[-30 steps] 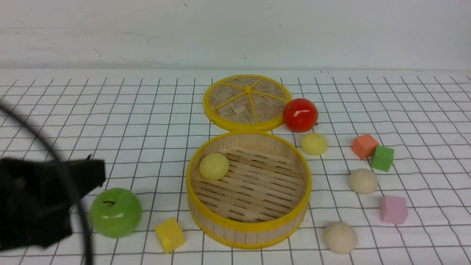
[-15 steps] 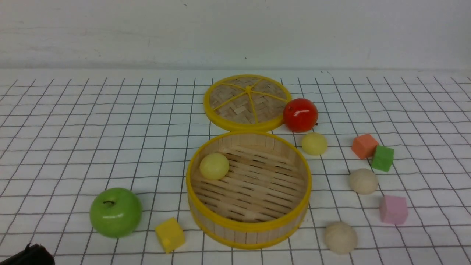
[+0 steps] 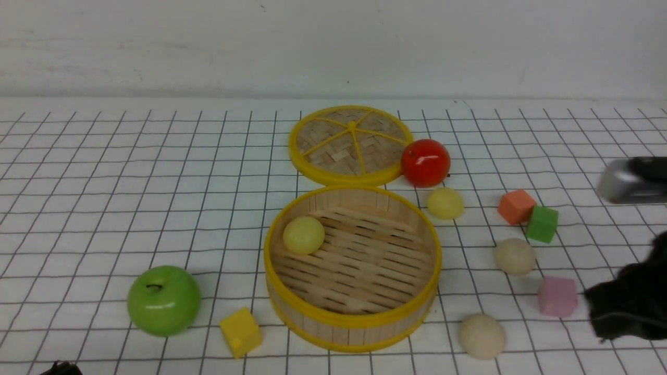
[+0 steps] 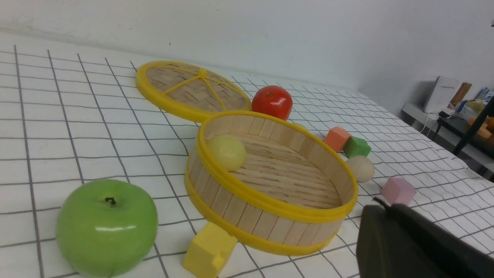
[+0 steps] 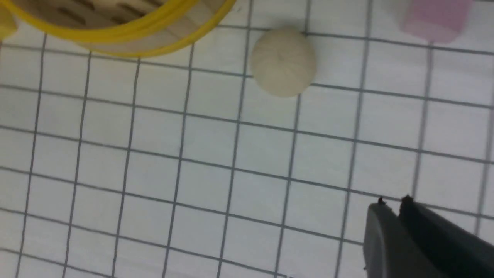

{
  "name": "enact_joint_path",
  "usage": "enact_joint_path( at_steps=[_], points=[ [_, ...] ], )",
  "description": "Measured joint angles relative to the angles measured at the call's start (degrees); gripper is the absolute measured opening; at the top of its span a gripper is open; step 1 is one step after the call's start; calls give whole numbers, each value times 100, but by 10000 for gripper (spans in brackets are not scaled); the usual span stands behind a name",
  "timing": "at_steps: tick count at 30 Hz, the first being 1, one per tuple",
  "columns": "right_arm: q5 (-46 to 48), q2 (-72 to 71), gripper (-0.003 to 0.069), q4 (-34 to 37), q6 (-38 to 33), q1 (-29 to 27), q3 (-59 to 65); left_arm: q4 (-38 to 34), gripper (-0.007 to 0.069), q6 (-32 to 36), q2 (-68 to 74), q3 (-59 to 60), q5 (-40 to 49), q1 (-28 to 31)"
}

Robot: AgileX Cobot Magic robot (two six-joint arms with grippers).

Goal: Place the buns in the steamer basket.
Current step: Use the right arm to grab a steamed stuffed bun

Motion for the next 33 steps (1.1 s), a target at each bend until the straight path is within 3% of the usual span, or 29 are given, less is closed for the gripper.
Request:
enact_joint_path(
  at_steps=[4, 7, 13, 16, 27, 33],
  points=[
    [-327, 1194, 114, -19, 219, 553, -334, 0, -13, 0, 0, 7, 9, 0],
    [-440, 1651, 157, -31, 306, 596, -491, 0, -13, 0, 0, 7, 12, 0],
    [-774, 2735, 334, -63, 332, 596, -858, 0, -13, 0, 0, 7, 16, 0],
    [-993, 2836, 365, -108, 343, 596, -858, 0, -13, 0, 0, 7, 19, 0],
    [-1215, 3178, 312, -147, 366, 596, -869, 0, -13, 0, 0, 7, 26, 0],
    [-1207, 3219, 227, -188, 370, 596, -869, -2, -11, 0, 0, 7, 26, 0]
  ],
)
